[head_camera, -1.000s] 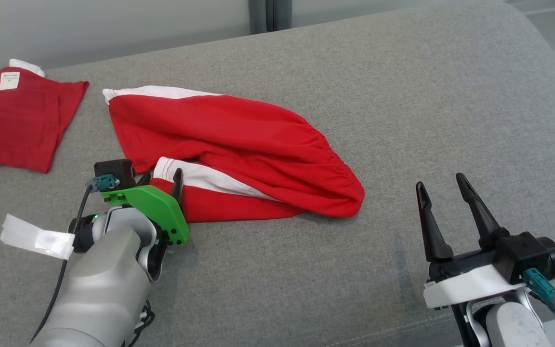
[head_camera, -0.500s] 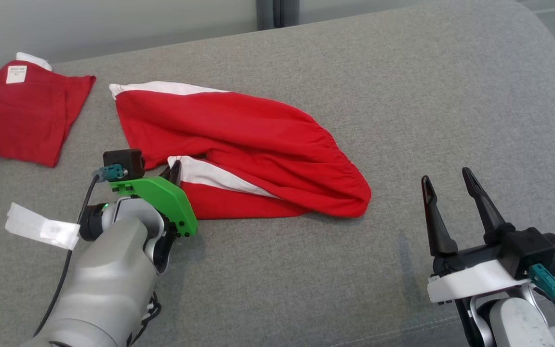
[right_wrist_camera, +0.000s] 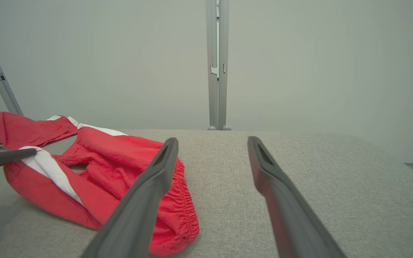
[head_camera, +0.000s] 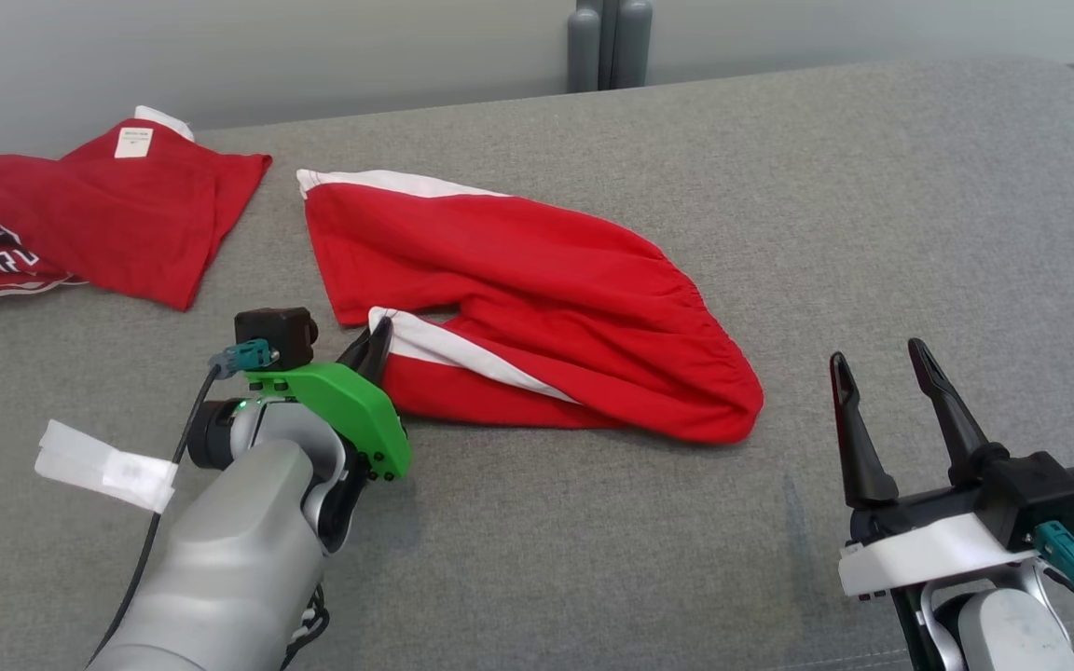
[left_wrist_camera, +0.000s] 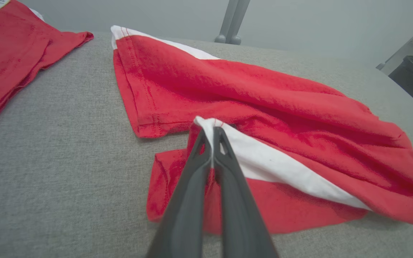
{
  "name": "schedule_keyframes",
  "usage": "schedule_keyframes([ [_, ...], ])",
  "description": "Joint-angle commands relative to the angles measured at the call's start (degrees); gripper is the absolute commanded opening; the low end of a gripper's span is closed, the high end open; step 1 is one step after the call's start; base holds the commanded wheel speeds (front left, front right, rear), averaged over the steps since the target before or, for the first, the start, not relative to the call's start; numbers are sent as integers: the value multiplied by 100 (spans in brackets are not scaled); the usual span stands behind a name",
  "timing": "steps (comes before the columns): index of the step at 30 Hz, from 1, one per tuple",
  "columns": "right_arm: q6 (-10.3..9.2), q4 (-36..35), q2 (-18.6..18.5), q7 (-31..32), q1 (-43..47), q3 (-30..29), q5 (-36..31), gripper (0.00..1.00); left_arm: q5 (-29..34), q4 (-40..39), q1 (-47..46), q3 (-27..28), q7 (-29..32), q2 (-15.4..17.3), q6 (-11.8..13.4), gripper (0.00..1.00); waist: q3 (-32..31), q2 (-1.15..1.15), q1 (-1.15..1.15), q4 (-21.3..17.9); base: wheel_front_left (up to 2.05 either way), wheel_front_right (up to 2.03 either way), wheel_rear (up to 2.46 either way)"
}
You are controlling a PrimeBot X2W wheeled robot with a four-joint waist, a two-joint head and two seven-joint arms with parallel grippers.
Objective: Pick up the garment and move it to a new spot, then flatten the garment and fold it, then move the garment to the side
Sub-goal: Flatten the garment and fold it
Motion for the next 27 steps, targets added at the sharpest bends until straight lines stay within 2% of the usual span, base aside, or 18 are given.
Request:
schedule_keyframes([
  [1, 1, 15, -17, -16, 102, -30, 29, 100, 101, -180, 139, 79, -44, 114, -19, 0, -151, 0, 0, 148, 0, 0, 0],
  [3, 1, 16, -17, -16, 141, -78, 34, 100, 223, -547, 314, 263, -46, 258, 20, 0, -211, 0, 0, 214, 0, 0, 0],
  [8, 1, 31, -17, -16, 245, -107, 38, 100, 609, -1551, 1175, 769, -37, 575, 322, 0, -315, 0, 0, 280, 0, 0, 0],
  [12, 1, 75, -17, -16, 295, -91, 28, 100, 792, -2101, 1921, 1097, -37, 704, 554, 0, -345, 0, 0, 289, 0, 0, 0],
  [16, 1, 158, -19, -16, 318, -51, -10, 100, 899, -2349, 2397, 1346, -39, 710, 759, 0, -352, 0, 0, 261, 0, 0, 0],
  [24, 1, 328, -17, -16, 324, -5, -37, 100, 1133, -2403, 2763, 1733, -38, 626, 879, 0, -364, 0, 0, 191, 0, 0, 0],
  [25, 1, 355, -17, -16, 333, 2, -40, 100, 1172, -2442, 2783, 1816, -38, 614, 886, 29, -374, 0, 0, 190, 0, 0, 0],
  [26, 1, 355, -17, -16, 333, 2, -40, 100, 1172, -2442, 2783, 1816, -38, 614, 886, 29, -374, 0, 0, 190, 0, 0, 0],
  [27, 1, 382, -18, -16, 339, 8, -46, 100, 1211, -2487, 2809, 1894, -39, 600, 896, 72, -382, 0, 0, 192, 0, 0, 0],
])
